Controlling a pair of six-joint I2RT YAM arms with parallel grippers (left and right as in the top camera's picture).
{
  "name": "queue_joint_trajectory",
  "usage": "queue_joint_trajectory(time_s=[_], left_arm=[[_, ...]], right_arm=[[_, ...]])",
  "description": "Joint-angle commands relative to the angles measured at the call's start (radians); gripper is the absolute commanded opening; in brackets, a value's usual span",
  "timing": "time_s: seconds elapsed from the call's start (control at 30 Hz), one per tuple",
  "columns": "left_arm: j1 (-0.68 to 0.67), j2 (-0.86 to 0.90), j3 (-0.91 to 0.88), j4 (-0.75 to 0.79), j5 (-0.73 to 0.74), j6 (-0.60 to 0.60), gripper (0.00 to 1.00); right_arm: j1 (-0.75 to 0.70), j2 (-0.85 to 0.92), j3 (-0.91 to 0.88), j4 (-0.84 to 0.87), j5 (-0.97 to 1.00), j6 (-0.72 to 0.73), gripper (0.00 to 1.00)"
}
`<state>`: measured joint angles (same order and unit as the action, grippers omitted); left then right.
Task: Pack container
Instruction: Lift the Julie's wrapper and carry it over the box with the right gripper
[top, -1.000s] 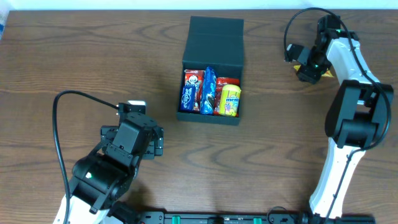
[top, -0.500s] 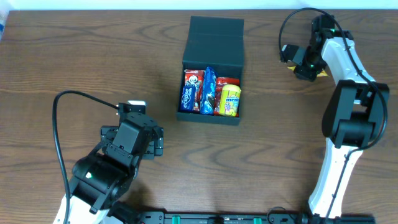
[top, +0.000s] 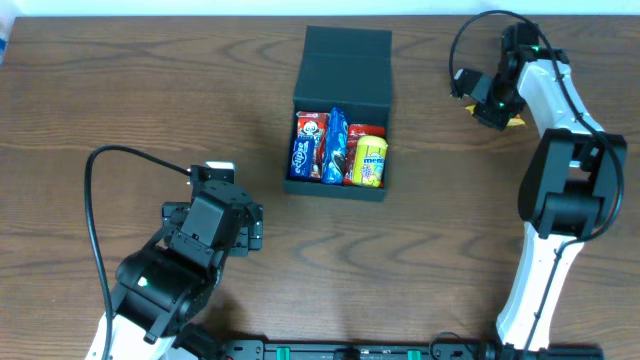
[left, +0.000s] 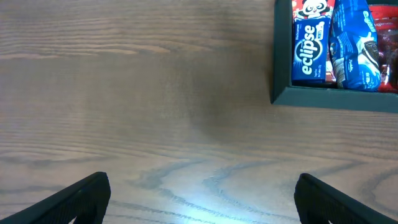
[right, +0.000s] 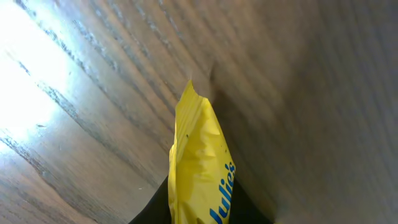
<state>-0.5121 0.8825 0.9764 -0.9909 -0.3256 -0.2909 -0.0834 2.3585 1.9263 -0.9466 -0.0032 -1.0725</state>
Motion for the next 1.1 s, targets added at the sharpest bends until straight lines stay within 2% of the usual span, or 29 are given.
queue_joint_trajectory(time_s=[0.0, 0.23, 0.33, 0.53, 0.77, 0.93, 1.07], left_arm=[[0.003, 0.0, -0.002, -0.003, -0.021, -0.001, 0.95], [0.003, 0.0, -0.002, -0.003, -0.021, -0.001, 0.95], [0.003, 0.0, -0.002, -0.003, -0.021, -0.001, 0.96], [0.003, 0.0, -0.002, -0.003, -0.021, -0.001, 0.96], [0.003, 0.0, -0.002, -0.003, -0.021, -0.001, 0.95], [0.003, 0.0, -0.002, -0.003, -0.021, -0.001, 0.95], [0.003, 0.0, -0.002, -0.003, -0.021, -0.001, 0.95]], right_arm=[[0.006, -0.079, 0.009, 0.014, -0.012, 0.075, 0.07], [0.023, -0.215, 0.009, 0.015, -0.012, 0.292, 0.06], [0.046, -0.282, 0.009, 0.007, -0.012, 0.425, 0.02], [0.122, -0.39, 0.009, -0.041, -0.012, 0.736, 0.01], [0.274, -0.466, 0.009, -0.129, -0.012, 1.154, 0.02], [0.438, -0.5, 0.009, -0.146, -0.01, 1.427, 0.02], [0.581, -0.501, 0.008, -0.138, 0.069, 1.669, 0.01]])
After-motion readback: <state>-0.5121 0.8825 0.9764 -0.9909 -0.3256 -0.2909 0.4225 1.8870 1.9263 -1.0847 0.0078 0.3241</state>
